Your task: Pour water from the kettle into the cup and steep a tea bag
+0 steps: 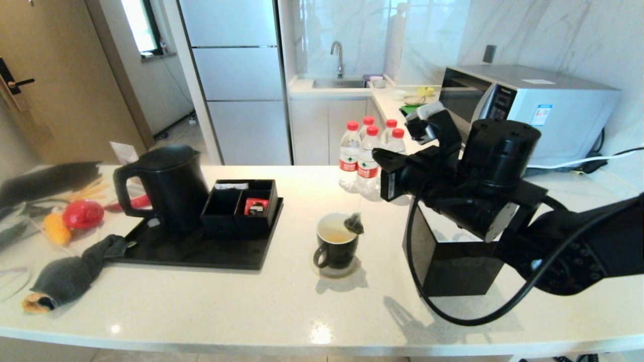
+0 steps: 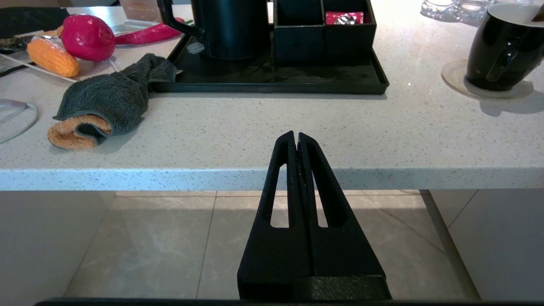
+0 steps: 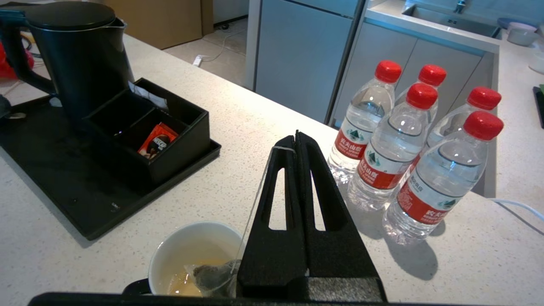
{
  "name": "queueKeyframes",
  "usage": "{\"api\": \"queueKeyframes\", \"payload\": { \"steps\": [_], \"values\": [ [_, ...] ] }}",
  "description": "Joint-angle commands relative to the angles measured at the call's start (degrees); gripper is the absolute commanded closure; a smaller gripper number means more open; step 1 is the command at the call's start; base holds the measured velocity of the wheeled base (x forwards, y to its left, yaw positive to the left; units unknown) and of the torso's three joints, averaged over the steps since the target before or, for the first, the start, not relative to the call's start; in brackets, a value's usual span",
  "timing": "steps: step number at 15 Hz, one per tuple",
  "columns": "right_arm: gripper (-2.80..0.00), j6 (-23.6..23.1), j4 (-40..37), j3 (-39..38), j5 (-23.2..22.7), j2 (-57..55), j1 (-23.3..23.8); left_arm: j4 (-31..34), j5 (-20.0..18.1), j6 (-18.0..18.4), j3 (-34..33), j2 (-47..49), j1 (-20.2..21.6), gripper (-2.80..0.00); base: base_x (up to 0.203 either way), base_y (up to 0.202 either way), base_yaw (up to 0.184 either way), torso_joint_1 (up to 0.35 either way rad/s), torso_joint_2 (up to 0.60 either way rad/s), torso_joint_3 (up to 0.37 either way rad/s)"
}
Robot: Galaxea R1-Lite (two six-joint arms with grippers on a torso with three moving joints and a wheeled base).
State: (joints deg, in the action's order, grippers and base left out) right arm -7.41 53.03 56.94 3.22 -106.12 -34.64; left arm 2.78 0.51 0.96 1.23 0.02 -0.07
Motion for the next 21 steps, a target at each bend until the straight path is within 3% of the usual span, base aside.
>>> {"api": "queueKeyframes", "payload": {
  "steps": [1, 14, 21],
  "values": [
    [0.0, -0.06, 0.23, 0.19, 0.03, 0.11, 0.63, 0.03, 0.02, 0.0, 0.0, -0.02, -0.01, 0.0, 0.0, 0.0, 0.0, 0.0, 0.0, 0.0],
    [0.0, 0.03, -0.47, 0.19, -0.06, 2.0, 2.12, 0.03, 0.02, 0.0, -0.02, -0.02, -0.01, 0.0, 0.0, 0.0, 0.0, 0.0, 0.0, 0.0],
    [0.0, 0.03, -3.29, 0.36, -0.26, 7.36, 7.34, 0.03, 0.02, 0.0, -0.09, -0.02, -0.01, 0.0, 0.0, 0.0, 0.0, 0.0, 0.0, 0.0]
  ]
}}
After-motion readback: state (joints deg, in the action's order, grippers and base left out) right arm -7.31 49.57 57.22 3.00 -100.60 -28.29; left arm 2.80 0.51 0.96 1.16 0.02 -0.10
